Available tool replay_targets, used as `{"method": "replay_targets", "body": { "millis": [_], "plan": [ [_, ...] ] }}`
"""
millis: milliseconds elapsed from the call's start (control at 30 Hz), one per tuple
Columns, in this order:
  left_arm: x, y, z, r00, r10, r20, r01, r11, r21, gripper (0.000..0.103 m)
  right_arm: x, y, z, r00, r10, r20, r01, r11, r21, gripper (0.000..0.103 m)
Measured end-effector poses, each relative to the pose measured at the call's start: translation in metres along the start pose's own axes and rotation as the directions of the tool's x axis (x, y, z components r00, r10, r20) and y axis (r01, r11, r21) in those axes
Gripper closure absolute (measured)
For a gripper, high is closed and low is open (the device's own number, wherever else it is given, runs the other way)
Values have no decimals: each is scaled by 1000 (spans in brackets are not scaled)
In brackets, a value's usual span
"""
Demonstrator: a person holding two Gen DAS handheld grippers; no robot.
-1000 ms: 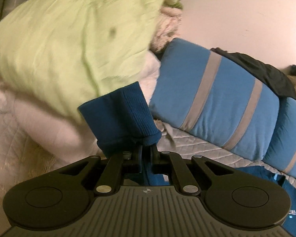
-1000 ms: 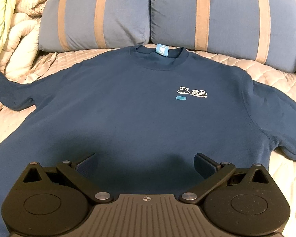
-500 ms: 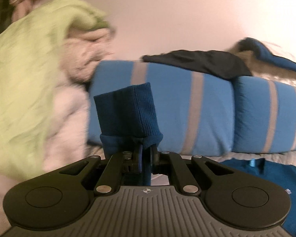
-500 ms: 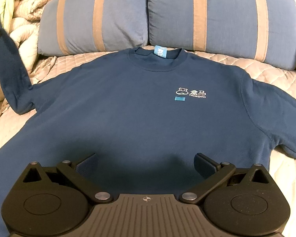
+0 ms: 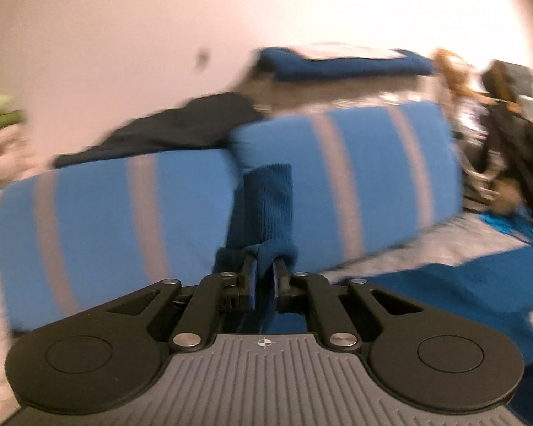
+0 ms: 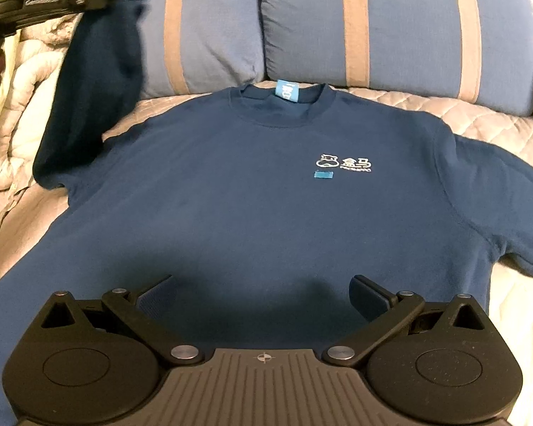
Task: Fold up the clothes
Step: 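Lift the cuff with the left gripper and carry it across the sweatshirt body, then open the left gripper to lay the sleeve across the body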
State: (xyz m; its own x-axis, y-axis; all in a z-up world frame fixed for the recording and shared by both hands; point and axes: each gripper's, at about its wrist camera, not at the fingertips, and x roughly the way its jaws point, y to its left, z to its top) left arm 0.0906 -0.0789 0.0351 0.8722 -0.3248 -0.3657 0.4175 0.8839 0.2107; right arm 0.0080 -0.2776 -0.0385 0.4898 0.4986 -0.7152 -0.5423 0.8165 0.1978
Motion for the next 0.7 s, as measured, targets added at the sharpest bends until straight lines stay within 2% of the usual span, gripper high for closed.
{"method": "replay_targets", "body": {
  "millis": [33, 67, 100, 233, 300, 433, 500, 600, 700],
  "plan": [
    [5, -11, -3, 998, -53, -22, 53, 999, 8, 78, 0, 0, 0, 1000, -1, -3, 1, 1000, 4, 0],
    [8, -20, -6, 995, -92, -43, 93, 996, 14, 64, 0, 0, 0, 1000, -2, -3, 2, 1000, 5, 0],
    [10, -26, -10, 991, -118, -63, 119, 993, 16, 54, -1, 0, 0, 1000, -4, 0, 4, 1000, 4, 0],
    [1, -22, -26, 980, -154, -129, 150, 988, -41, 51, -4, -2, -2, 1000, -8, 17, 8, 1000, 14, 0],
    [-9, -10, -34, 978, -143, -149, 132, 988, -81, 43, -3, -3, -2, 1000, -7, 18, 7, 1000, 21, 0],
    [-42, 15, -60, 973, -130, -192, 103, 984, -147, 42, -2, -5, -1, 1000, 5, 14, -5, 1000, 30, 0],
    [-56, 23, -77, 969, -129, -212, 88, 977, -195, 42, -1, -11, 0, 999, 41, 8, -41, 998, 55, 0],
    [-74, 26, -99, 964, -126, -234, 64, 964, -258, 42, -1, -24, 1, 990, 142, 7, -142, 984, 108, 0],
    [-88, 17, -120, 960, -114, -255, 43, 963, -266, 42, -5, -25, 4, 983, 182, 13, -182, 980, 81, 1]
  ]
}}
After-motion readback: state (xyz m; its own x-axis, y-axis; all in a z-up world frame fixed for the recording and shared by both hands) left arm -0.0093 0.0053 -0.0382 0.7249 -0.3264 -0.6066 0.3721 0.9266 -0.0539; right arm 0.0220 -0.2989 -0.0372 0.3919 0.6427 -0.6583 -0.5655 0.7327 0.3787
